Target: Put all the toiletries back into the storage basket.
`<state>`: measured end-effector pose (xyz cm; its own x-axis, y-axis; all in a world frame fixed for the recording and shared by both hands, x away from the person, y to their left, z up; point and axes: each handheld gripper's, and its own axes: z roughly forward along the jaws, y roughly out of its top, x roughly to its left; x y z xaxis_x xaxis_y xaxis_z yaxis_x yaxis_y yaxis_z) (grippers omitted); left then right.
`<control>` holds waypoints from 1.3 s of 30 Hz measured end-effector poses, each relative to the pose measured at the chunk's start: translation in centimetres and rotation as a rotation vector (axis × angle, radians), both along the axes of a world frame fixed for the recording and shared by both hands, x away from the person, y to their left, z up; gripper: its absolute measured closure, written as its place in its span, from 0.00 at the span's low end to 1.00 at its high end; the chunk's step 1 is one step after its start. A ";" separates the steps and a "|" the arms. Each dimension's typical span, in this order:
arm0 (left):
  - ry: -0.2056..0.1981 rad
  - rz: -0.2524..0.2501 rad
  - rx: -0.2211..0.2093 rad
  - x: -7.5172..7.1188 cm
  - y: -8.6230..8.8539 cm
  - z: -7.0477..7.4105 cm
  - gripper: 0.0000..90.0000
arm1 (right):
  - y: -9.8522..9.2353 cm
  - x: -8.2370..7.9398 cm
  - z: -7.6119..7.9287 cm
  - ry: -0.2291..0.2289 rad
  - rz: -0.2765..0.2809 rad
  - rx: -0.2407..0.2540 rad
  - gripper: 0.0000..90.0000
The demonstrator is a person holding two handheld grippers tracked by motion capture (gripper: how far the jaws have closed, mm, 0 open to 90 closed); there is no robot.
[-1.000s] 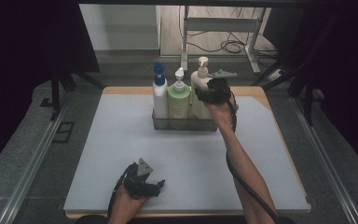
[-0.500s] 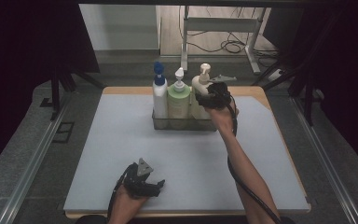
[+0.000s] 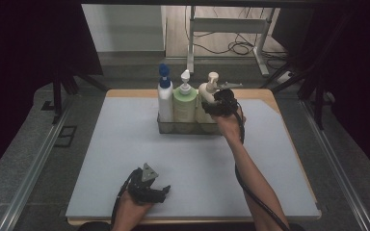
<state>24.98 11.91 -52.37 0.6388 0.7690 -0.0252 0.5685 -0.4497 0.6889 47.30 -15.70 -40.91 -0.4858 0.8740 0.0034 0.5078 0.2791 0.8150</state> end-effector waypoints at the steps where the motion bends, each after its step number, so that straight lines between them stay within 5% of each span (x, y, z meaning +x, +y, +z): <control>1: 0.000 0.000 0.000 0.0 0.0 0.0 0.14 | 0.0 0.0 -0.1 0.005 -0.001 0.002 0.43; 25: 0.000 0.000 0.000 0.0 0.0 0.0 0.14 | -0.1 0.4 -0.9 0.038 0.019 0.005 0.40; 39: -0.002 0.000 0.000 0.0 0.0 0.0 0.14 | -0.8 -0.5 -0.4 0.044 0.076 0.007 0.27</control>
<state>24.99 11.91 -52.37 0.6392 0.7687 -0.0239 0.5671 -0.4501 0.6898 46.83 -16.49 -41.32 -0.5497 0.8347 0.0328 0.5212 0.3120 0.7943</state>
